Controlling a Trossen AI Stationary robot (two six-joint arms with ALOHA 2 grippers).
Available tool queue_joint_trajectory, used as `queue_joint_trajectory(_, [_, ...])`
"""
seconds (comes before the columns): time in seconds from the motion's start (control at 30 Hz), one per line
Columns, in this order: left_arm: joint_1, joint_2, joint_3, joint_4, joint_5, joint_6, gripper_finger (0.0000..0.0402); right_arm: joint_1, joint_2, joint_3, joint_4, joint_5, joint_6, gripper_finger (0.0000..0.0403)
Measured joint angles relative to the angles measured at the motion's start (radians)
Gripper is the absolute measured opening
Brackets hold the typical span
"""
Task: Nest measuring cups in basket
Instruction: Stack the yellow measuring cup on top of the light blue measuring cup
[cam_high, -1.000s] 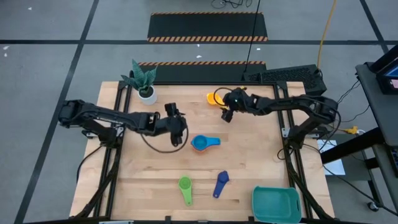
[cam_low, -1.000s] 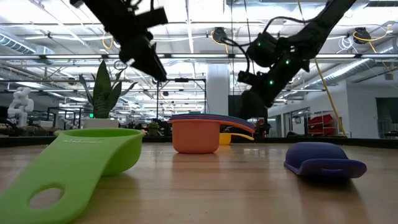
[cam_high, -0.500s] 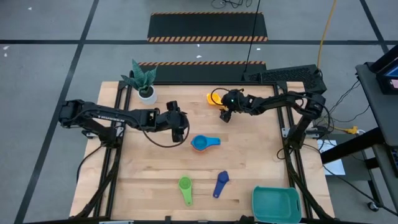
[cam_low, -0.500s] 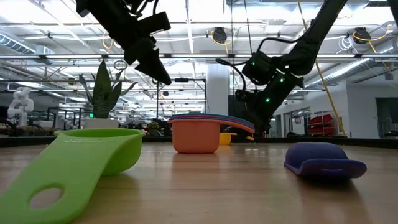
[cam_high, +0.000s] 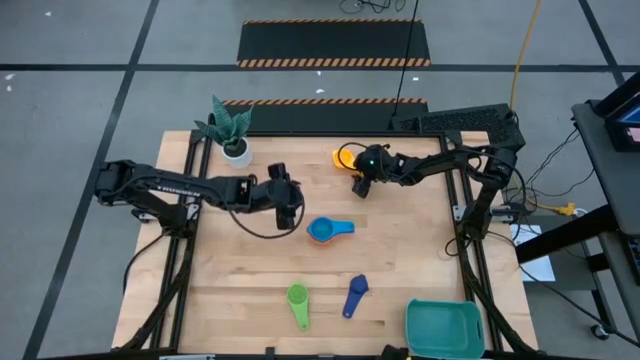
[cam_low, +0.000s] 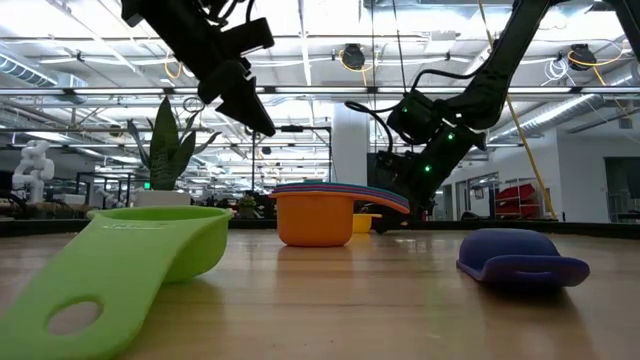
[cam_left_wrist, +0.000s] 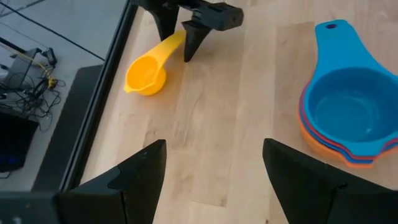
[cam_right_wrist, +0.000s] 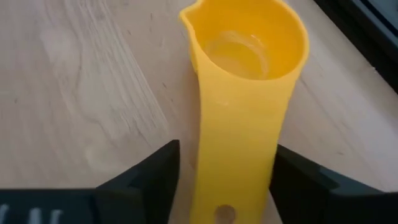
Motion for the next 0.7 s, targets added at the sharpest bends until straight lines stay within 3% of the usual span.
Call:
queue_joint_trajectory(0.37, [-0.012,0.000,0.000,0.000,0.000,0.006,0.0271,0.006,-0.057,-0.002,-0.007,-0.003,0.000,0.0123])
queue_joint_trajectory(0.7, [-0.036,0.000,0.000,0.000,0.000,0.001,0.0271,0.083,-0.219,-0.002,-0.134,-0.005,0.015,0.0129])
